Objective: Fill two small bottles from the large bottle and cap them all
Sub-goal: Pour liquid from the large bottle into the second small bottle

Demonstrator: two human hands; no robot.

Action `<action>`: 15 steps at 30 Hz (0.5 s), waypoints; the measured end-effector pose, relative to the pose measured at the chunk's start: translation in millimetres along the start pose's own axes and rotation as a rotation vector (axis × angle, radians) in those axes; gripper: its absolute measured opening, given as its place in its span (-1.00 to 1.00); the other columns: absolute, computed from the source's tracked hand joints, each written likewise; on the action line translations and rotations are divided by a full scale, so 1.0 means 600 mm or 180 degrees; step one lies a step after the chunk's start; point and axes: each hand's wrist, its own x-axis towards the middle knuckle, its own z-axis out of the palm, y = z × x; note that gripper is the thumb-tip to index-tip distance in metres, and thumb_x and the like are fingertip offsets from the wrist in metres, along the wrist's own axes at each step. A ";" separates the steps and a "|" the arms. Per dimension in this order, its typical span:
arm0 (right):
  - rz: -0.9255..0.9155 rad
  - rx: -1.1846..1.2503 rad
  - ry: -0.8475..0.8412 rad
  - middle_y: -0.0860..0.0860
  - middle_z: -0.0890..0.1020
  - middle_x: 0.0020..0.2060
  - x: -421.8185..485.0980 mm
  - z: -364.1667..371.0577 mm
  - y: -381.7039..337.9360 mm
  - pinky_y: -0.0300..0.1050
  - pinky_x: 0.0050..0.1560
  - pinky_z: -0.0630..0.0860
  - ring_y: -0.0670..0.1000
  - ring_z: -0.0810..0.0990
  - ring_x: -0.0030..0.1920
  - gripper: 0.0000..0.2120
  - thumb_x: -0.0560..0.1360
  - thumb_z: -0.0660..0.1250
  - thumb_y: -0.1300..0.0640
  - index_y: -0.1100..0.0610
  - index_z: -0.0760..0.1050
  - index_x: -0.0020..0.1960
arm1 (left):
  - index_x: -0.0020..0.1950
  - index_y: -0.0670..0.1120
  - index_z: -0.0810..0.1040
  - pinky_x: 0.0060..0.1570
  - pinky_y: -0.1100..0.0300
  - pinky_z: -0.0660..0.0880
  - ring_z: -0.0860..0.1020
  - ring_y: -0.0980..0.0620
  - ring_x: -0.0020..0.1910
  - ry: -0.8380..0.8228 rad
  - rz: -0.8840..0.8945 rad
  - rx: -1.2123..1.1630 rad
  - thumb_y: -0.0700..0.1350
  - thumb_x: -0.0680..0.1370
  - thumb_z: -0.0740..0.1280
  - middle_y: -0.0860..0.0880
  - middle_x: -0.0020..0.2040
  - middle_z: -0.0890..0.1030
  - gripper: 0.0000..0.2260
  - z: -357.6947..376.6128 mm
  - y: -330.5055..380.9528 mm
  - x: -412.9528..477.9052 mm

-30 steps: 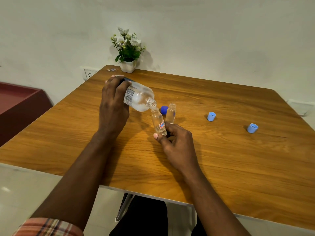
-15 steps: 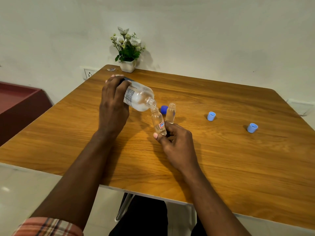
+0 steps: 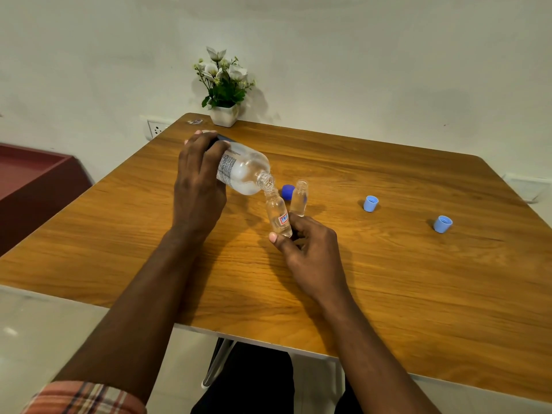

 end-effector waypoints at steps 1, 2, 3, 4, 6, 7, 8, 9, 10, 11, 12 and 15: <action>0.0006 0.0011 0.0004 -0.07 0.69 -0.14 0.000 0.000 0.000 0.08 -0.13 0.57 -0.07 0.62 -0.14 -0.82 0.42 0.43 0.05 0.04 0.64 0.02 | 0.28 -0.14 0.34 0.27 -0.27 0.37 0.35 -0.24 0.36 -0.0003 -0.0003 -0.0005 -0.39 0.43 0.42 -0.30 0.28 0.47 -0.50 0.000 0.000 0.000; 0.0008 0.0017 0.0002 -0.06 0.69 -0.14 0.000 0.000 0.000 0.08 -0.13 0.57 -0.07 0.62 -0.14 -0.82 0.42 0.42 0.04 0.03 0.64 0.01 | 0.28 -0.14 0.34 0.27 -0.27 0.37 0.35 -0.24 0.36 -0.0007 -0.0006 -0.0006 -0.40 0.43 0.42 -0.30 0.28 0.47 -0.50 0.000 0.000 0.000; 0.0002 0.0013 -0.0006 -0.05 0.68 -0.15 0.000 0.000 0.000 0.08 -0.13 0.56 -0.06 0.62 -0.15 -0.83 0.42 0.42 0.04 0.04 0.64 -0.02 | 0.28 -0.14 0.34 0.27 -0.27 0.37 0.35 -0.24 0.36 -0.0006 -0.0009 -0.0002 -0.40 0.43 0.42 -0.30 0.28 0.47 -0.50 0.000 0.000 -0.001; -0.0008 0.0002 -0.0012 -0.04 0.68 -0.17 0.001 0.000 0.001 0.08 -0.14 0.56 -0.05 0.61 -0.16 -0.84 0.42 0.41 0.04 0.05 0.64 -0.04 | 0.28 -0.14 0.34 0.26 -0.26 0.38 0.36 -0.25 0.36 -0.0006 -0.0011 0.0004 -0.40 0.43 0.42 -0.30 0.28 0.47 -0.50 0.000 0.000 -0.001; -0.0019 -0.0020 -0.0014 -0.03 0.67 -0.18 0.001 0.001 0.001 0.07 -0.14 0.55 -0.03 0.61 -0.17 -0.83 0.41 0.41 0.03 0.07 0.63 -0.05 | 0.28 -0.14 0.34 0.26 -0.26 0.38 0.37 -0.26 0.35 -0.0008 -0.0010 0.0015 -0.40 0.42 0.43 -0.30 0.28 0.48 -0.50 0.001 0.000 -0.001; -0.0017 -0.0020 -0.0004 -0.03 0.67 -0.18 0.001 0.001 0.001 0.07 -0.15 0.55 -0.04 0.61 -0.17 -0.83 0.41 0.41 0.03 0.07 0.64 -0.04 | 0.28 -0.14 0.34 0.26 -0.25 0.38 0.37 -0.27 0.35 -0.0008 -0.0006 0.0018 -0.40 0.43 0.43 -0.30 0.28 0.48 -0.50 0.001 0.000 -0.002; -0.0014 -0.0016 0.0006 -0.04 0.68 -0.17 0.001 0.001 0.001 0.07 -0.15 0.55 -0.04 0.61 -0.17 -0.82 0.41 0.41 0.03 0.07 0.64 -0.02 | 0.28 -0.14 0.34 0.26 -0.25 0.38 0.37 -0.27 0.35 -0.0008 -0.0003 0.0021 -0.40 0.43 0.43 -0.30 0.28 0.48 -0.50 0.001 0.000 -0.002; -0.0012 -0.0013 0.0010 -0.04 0.68 -0.17 0.001 0.000 0.001 0.07 -0.15 0.55 -0.05 0.61 -0.17 -0.81 0.41 0.42 0.04 0.06 0.64 -0.01 | 0.28 -0.14 0.34 0.26 -0.25 0.38 0.37 -0.27 0.35 -0.0007 0.0001 0.0022 -0.39 0.43 0.43 -0.30 0.28 0.48 -0.50 0.001 0.000 -0.001; -0.0008 -0.0011 0.0006 -0.05 0.68 -0.16 0.001 0.000 0.001 0.07 -0.15 0.55 -0.05 0.61 -0.16 -0.81 0.42 0.42 0.05 0.05 0.64 0.01 | 0.29 -0.14 0.34 0.26 -0.25 0.38 0.37 -0.27 0.35 -0.0005 0.0006 0.0021 -0.39 0.43 0.43 -0.30 0.28 0.48 -0.50 0.001 -0.001 -0.001; -0.0003 -0.0011 -0.0002 -0.05 0.68 -0.15 0.000 0.000 0.001 0.08 -0.14 0.56 -0.05 0.61 -0.16 -0.82 0.42 0.43 0.06 0.05 0.64 0.02 | 0.29 -0.14 0.34 0.26 -0.25 0.38 0.37 -0.26 0.35 0.0001 0.0011 0.0021 -0.39 0.43 0.43 -0.30 0.28 0.48 -0.50 0.000 -0.001 -0.001; 0.0004 -0.0013 -0.0010 -0.04 0.68 -0.15 0.001 0.000 0.001 0.08 -0.13 0.56 -0.04 0.62 -0.15 -0.82 0.43 0.44 0.07 0.05 0.64 0.02 | 0.29 -0.14 0.34 0.26 -0.25 0.38 0.36 -0.25 0.35 0.0009 0.0018 0.0021 -0.39 0.44 0.43 -0.30 0.28 0.48 -0.50 0.001 -0.001 -0.001; 0.0027 -0.0013 -0.0010 -0.04 0.69 -0.14 0.001 -0.001 0.001 0.07 -0.12 0.56 -0.05 0.62 -0.15 -0.83 0.44 0.45 0.09 0.06 0.65 0.03 | 0.29 -0.14 0.34 0.27 -0.24 0.38 0.37 -0.24 0.35 0.0027 0.0034 0.0015 -0.39 0.44 0.43 -0.30 0.27 0.48 -0.51 0.001 -0.001 -0.001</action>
